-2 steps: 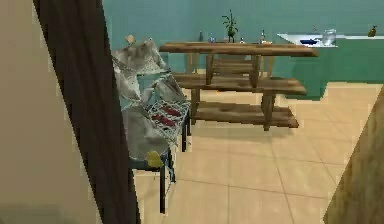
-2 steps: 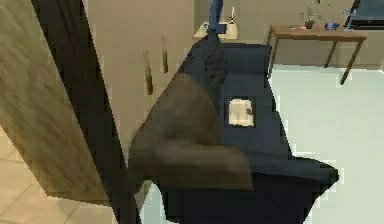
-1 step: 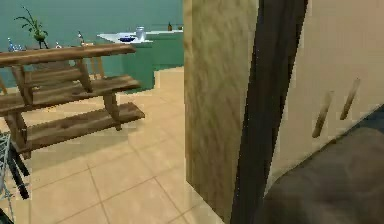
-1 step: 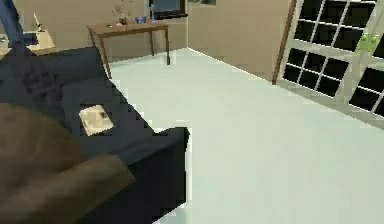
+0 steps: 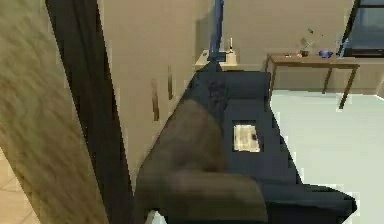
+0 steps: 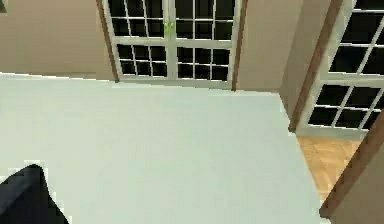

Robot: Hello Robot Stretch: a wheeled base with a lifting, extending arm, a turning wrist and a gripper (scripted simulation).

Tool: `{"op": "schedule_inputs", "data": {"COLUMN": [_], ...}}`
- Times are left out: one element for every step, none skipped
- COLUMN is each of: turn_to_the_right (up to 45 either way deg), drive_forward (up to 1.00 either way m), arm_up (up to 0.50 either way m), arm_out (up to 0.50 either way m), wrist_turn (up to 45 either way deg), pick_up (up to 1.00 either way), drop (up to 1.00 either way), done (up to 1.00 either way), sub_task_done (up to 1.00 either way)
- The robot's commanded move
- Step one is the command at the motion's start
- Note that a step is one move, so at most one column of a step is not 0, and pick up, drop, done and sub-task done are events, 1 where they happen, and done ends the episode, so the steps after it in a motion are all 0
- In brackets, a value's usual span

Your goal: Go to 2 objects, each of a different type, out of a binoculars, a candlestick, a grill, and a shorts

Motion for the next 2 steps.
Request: {"op": "schedule_inputs", "data": {"turn_to_the_right": [45.0,30.0], "drive_forward": [0.0,0.0], "arm_up": [0.0,0.0], "arm_out": [0.0,0.0], "wrist_turn": [0.0,0.0], "pick_up": [0.0,0.0], "drop": [0.0,0.0], "done": [0.0,0.0], "sub_task_done": [0.0,0.0]}}
